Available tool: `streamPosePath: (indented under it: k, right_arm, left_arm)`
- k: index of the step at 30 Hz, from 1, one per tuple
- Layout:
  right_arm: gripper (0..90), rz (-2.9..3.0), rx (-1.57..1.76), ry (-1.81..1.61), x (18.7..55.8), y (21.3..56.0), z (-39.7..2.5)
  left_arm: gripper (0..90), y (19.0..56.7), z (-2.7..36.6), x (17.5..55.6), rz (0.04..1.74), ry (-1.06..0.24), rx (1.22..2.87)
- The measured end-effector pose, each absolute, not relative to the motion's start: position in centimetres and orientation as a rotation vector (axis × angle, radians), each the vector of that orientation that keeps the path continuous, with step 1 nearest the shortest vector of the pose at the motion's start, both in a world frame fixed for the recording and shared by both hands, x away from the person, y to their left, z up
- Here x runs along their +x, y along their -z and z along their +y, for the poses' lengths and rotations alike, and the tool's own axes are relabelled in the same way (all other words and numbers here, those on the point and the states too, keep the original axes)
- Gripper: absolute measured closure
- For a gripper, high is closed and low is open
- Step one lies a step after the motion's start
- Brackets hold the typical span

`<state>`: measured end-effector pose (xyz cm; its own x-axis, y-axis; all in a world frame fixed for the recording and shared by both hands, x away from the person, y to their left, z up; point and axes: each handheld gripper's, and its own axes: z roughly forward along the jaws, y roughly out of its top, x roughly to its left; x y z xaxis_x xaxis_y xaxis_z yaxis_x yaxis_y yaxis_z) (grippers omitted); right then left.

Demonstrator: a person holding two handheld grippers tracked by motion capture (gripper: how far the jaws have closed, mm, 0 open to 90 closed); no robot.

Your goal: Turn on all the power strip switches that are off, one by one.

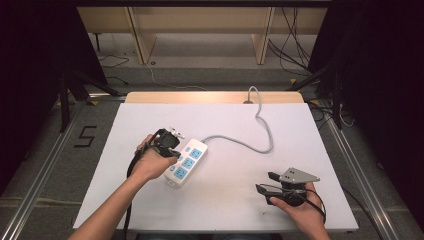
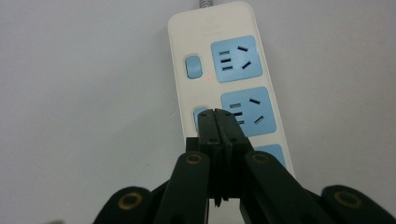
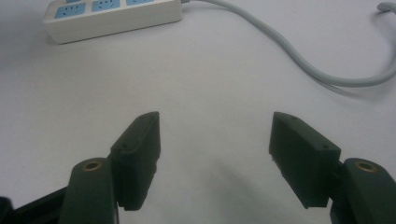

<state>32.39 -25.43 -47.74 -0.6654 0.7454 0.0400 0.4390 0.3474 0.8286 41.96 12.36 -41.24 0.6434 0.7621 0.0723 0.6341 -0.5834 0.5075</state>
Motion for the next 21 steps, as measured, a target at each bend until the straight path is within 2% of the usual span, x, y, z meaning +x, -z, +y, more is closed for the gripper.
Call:
streamPosePath:
  k: [21]
  right_arm:
    - [34.9,2.270,1.049,-1.237,32.42,47.81,-25.35]
  left_arm:
    - [89.5,41.88,13.24,41.61,1.116,-0.370,2.469]
